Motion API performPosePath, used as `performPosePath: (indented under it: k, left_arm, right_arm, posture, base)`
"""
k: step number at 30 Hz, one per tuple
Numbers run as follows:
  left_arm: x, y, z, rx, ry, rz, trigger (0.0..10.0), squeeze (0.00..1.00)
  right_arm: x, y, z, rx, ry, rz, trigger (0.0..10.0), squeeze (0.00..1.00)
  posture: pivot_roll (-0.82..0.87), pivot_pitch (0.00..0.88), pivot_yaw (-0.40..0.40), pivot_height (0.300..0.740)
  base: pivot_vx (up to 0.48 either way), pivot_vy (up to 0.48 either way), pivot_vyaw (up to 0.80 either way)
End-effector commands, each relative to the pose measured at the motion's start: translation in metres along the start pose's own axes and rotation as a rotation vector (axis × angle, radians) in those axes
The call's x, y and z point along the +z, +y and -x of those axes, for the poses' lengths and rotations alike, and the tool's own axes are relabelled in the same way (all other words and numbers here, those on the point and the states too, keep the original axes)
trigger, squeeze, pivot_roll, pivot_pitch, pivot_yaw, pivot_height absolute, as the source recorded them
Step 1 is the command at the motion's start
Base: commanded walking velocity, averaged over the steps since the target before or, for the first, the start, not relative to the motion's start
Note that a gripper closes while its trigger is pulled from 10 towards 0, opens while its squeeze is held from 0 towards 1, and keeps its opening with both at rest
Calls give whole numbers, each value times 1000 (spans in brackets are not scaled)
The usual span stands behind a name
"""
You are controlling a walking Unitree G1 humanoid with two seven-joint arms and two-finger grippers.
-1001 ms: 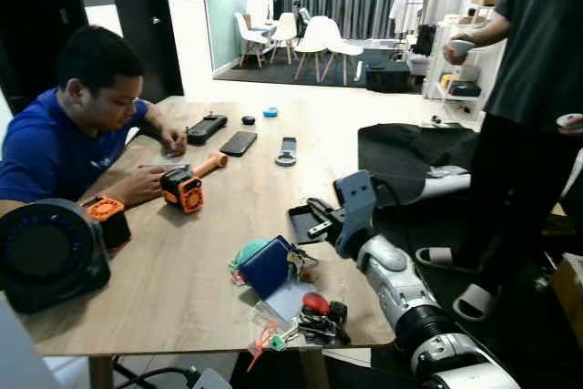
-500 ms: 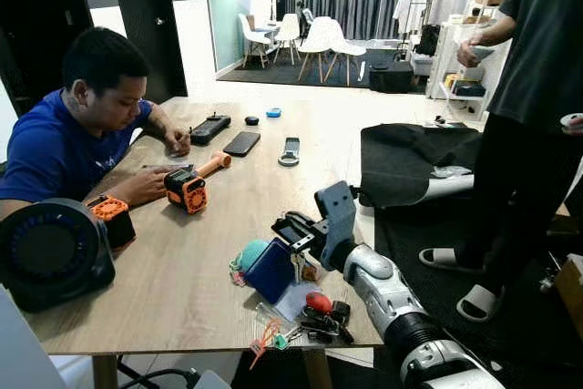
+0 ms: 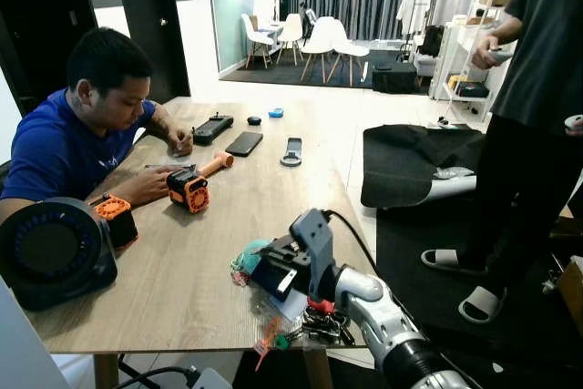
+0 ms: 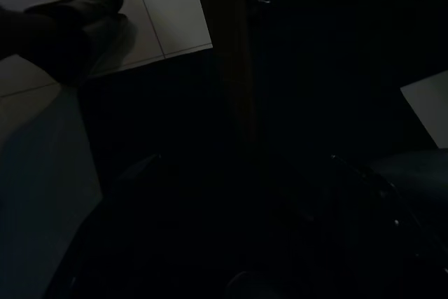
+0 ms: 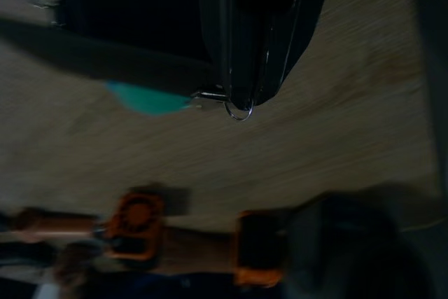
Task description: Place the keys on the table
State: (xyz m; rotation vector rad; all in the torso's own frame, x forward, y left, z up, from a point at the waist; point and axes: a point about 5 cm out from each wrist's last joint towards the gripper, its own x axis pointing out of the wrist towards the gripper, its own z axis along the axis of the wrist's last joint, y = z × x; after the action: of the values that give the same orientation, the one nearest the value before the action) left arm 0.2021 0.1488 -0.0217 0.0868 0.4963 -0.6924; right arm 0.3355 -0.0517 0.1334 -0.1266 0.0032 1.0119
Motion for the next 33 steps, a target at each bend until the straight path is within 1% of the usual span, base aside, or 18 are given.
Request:
performPosePath:
  k: [1,6,16,17,18,19,20,21,22,23,28,29,30,31,32,33]
  left_arm:
    - [-2,1,3,2,2,8,10000,0]
    - [-1,0,2,0,-1,10,10000,0]
    - [1,0,0,-7,-1,6,10000,0]
    - [1,0,0,-8,-1,4,10000,0]
    - [1,0,0,-8,-1,4,10000,0]
    - [1,0,0,-9,0,3,10000,0]
    - [1,0,0,-9,0,3,10000,0]
    - [1,0,0,-8,0,2,10000,0]
    - [1,0,0,-8,0,2,10000,0]
    - [1,0,0,-8,1,2,10000,0]
    - [0,1,0,-7,3,2,10000,0]
    - [0,1,0,-7,5,2,10000,0]
    - [1,1,0,-7,5,1,10000,0]
    - [1,1,0,-7,4,0,10000,0]
    - [1,1,0,-7,4,0,10000,0]
    - [2,2,0,-7,3,0,10000,0]
  right_arm:
    - [0,8,-1,37,10,9,10000,0]
    - [-2,13,3,46,17,9,10000,0]
    - [-7,12,9,44,62,5,10000,0]
    - [-8,11,10,40,78,2,10000,196]
    - [-8,11,10,40,78,2,10000,196]
    - [-9,10,11,35,89,-4,10000,741]
    - [-9,10,11,35,89,-4,10000,741]
    - [-10,9,12,31,96,-10,10000,929]
    - [-10,9,12,31,96,-10,10000,929]
    - [-9,9,12,27,99,-13,10000,1000]
    - [-6,7,13,13,88,-19,10000,1000]
    - [-1,4,13,-9,60,-32,10000,1000]
    - [6,-3,13,-62,14,-31,10000,1000]
    - [18,-10,14,-112,-57,-59,10000,890]
    - [18,-10,14,-112,-57,-59,10000,890]
    - [25,-15,15,-143,-104,-80,10000,890]
  posture:
    - [53,42,13,740]
    - [53,42,13,740]
    - [50,44,16,740]
    - [51,42,15,740]
    - [51,42,15,740]
    - [52,42,14,740]
    - [52,42,14,740]
    - [52,43,13,740]
    - [52,43,13,740]
    - [52,43,13,740]
    - [49,40,14,740]
    - [50,39,14,740]
    - [50,37,15,740]
    - [50,37,15,740]
    - [50,37,15,740]
    - [52,35,14,740]
  base:
    - [0,0,0]
    - [0,0,0]
    - [0,0,0]
    - [0,0,0]
    - [0,0,0]
    - [0,0,0]
    - [0,0,0]
    - [0,0,0]
    - [0,0,0]
    - [0,0,0]
    - [0,0,0]
    - [0,0,0]
    - [0,0,0]
    - [0,0,0]
    - [0,0,0]
    - [0,0,0]
